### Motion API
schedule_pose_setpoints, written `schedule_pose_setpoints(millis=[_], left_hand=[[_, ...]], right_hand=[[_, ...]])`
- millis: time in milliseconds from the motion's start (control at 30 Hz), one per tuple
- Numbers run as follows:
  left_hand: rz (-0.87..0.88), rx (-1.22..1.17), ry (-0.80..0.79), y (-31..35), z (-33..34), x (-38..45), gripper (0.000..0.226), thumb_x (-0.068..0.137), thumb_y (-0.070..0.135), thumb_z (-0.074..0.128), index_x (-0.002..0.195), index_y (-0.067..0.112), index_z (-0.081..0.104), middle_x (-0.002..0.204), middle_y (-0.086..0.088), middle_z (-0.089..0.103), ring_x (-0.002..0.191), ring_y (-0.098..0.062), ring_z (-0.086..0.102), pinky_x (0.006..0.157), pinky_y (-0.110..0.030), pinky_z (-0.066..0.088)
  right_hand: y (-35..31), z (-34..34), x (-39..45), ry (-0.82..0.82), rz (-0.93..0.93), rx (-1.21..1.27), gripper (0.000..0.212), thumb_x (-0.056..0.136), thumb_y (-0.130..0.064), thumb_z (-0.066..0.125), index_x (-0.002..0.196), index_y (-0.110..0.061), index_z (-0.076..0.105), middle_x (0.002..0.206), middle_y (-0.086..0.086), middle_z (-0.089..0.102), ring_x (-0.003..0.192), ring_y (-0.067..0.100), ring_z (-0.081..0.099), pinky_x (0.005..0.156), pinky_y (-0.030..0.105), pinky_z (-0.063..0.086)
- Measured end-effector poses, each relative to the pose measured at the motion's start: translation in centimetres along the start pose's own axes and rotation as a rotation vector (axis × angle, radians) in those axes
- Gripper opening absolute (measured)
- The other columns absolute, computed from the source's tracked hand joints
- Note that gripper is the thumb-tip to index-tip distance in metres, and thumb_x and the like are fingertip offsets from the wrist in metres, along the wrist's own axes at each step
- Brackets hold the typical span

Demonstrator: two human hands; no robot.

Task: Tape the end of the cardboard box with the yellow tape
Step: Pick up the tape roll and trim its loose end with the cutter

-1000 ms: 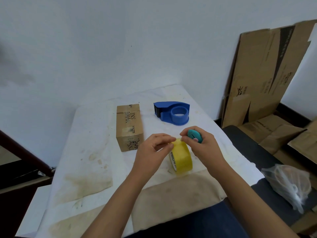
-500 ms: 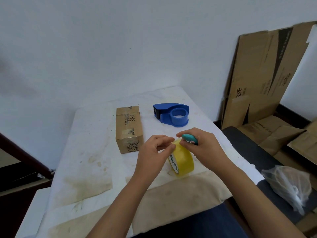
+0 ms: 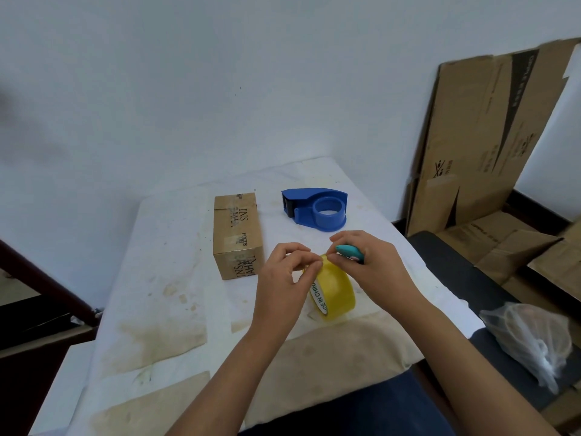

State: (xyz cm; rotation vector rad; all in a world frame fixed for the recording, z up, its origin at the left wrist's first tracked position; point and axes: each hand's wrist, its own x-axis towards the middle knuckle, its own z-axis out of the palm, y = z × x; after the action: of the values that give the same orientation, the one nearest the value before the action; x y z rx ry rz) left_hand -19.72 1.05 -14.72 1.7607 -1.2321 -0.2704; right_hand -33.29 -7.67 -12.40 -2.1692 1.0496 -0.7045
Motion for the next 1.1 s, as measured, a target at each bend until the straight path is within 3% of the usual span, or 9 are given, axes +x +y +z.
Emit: schedule_pose_setpoints(millis=[100,300,467,533,700,833,1000,1100], left_hand=[[-0.033,-0.043,-0.031,0.3,-0.1,0.1,0.009,0.086,0.030,0.070,0.092,0.023,0.073,0.098,0.013,0.060,0.089,0.000,0.062,0.074,-0.004,0.047],[-0.225,-0.145,-0.047,0.2,-0.5,0.7,0.005,0.087,0.029,0.069,0.086,0.025,0.071,0.094,0.008,0.067,0.084,-0.001,0.063,0.070,-0.012,0.048],[-0.256,-0.196,-0.032,-0.2,-0.8,0.6,0.005,0.088,0.025,0.068,0.084,0.027,0.071,0.099,0.008,0.066,0.087,0.002,0.062,0.072,-0.013,0.046],[-0.254,-0.205,-0.027,-0.2,-0.6,0.6,0.004,0.088,0.025,0.068,0.086,0.028,0.071,0.104,0.009,0.065,0.089,0.005,0.061,0.072,-0.011,0.046],[-0.467,-0.464,-0.085,-0.2,-0.7,0.4,0.023,0.087,0.028,0.071,0.109,0.031,0.069,0.117,0.006,0.066,0.107,-0.008,0.062,0.076,-0.020,0.049],[-0.583,-0.754,-0.158,0.0,-0.5,0.5,0.025,0.088,0.015,0.069,0.112,0.022,0.066,0.108,-0.009,0.074,0.097,-0.022,0.072,0.089,-0.033,0.057],[-0.554,-0.768,-0.201,0.2,0.6,0.9,0.026,0.091,0.020,0.066,0.116,0.021,0.061,0.107,-0.012,0.073,0.097,-0.023,0.072,0.089,-0.032,0.056],[-0.548,-0.737,-0.210,0.3,1.5,1.1,0.028,0.089,0.028,0.067,0.116,0.022,0.058,0.106,-0.013,0.072,0.096,-0.024,0.072,0.091,-0.037,0.057]], right_hand=[[-0.1,0.2,0.0,-0.015,0.061,0.063,0.021,0.090,-0.026,0.065,0.109,-0.019,0.069,0.113,-0.004,0.066,0.099,0.013,0.061,0.087,0.029,0.053],[0.0,0.8,-0.3,0.079,0.230,0.110,0.029,0.087,-0.040,0.065,0.107,-0.019,0.064,0.096,-0.004,0.065,0.085,0.010,0.058,0.068,0.017,0.045],[-0.3,1.3,-0.9,-0.076,0.400,0.247,0.031,0.085,-0.050,0.063,0.088,-0.019,0.063,0.074,-0.003,0.059,0.067,0.011,0.053,0.065,0.026,0.045],[-0.5,1.5,-0.9,-0.115,0.435,0.339,0.026,0.085,-0.046,0.065,0.091,-0.022,0.060,0.074,-0.004,0.056,0.067,0.009,0.051,0.063,0.023,0.043],[-0.4,1.4,-1.0,-0.085,0.334,0.336,0.023,0.085,-0.037,0.069,0.094,-0.015,0.067,0.079,0.003,0.062,0.074,0.012,0.054,0.066,0.023,0.043],[-0.3,0.5,-1.0,-0.100,0.220,0.229,0.014,0.087,-0.033,0.068,0.094,-0.022,0.062,0.078,-0.009,0.059,0.070,0.005,0.055,0.059,0.013,0.041],[0.6,-0.3,-0.3,-0.102,0.193,0.162,0.016,0.088,-0.034,0.066,0.080,-0.020,0.062,0.066,-0.006,0.053,0.063,0.010,0.049,0.057,0.021,0.036],[1.0,-0.3,-0.3,-0.108,0.214,0.168,0.021,0.089,-0.034,0.065,0.091,-0.013,0.067,0.073,-0.002,0.058,0.070,0.014,0.053,0.064,0.030,0.046]])
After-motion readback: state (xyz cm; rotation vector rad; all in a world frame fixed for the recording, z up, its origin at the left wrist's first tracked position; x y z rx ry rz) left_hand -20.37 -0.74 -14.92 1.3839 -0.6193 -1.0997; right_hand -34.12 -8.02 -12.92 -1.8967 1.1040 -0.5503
